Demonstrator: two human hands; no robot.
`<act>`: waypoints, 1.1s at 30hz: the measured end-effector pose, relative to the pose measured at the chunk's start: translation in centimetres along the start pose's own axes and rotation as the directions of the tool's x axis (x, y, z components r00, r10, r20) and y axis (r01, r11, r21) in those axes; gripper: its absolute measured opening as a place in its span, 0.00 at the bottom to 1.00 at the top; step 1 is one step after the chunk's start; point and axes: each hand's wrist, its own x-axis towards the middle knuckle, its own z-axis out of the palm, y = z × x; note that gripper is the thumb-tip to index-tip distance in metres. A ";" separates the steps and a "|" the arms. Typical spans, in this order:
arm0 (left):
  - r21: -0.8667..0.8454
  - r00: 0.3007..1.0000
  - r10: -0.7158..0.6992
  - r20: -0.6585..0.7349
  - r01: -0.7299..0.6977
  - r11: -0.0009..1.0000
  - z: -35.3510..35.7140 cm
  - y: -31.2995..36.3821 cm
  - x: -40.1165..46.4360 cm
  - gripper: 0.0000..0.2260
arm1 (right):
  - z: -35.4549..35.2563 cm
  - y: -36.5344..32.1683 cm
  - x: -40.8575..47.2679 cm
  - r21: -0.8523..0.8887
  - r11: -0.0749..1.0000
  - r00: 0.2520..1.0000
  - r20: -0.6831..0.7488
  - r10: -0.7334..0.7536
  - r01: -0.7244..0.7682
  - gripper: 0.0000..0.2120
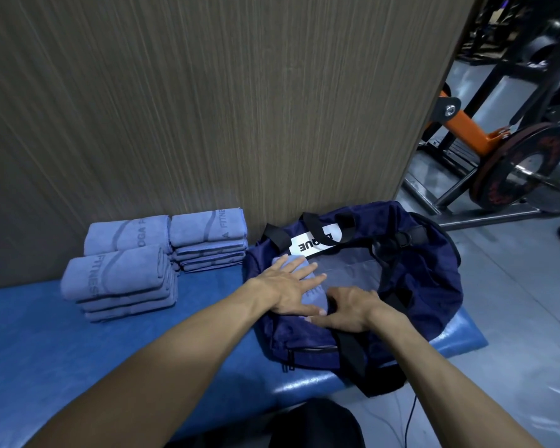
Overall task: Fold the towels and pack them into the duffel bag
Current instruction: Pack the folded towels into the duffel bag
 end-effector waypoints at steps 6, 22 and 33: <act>-0.034 1.000 0.017 -0.018 -0.018 0.999 0.1 -0.2 0.0 0.40 | -0.3 0.1 -0.6 0.024 1.000 0.991 0.131 0.010 -0.013 0.31; -0.048 0.897 0.102 -0.430 -0.136 0.990 -1.2 -3.7 -4.8 0.22 | -3.3 -4.2 -0.7 0.018 0.993 0.957 -0.270 -0.107 0.116 0.11; -0.202 0.709 -0.498 -0.500 0.464 0.863 -6.0 -17.8 -10.8 0.10 | -3.5 -12.8 5.2 0.147 0.896 0.816 -0.494 -0.300 0.419 0.14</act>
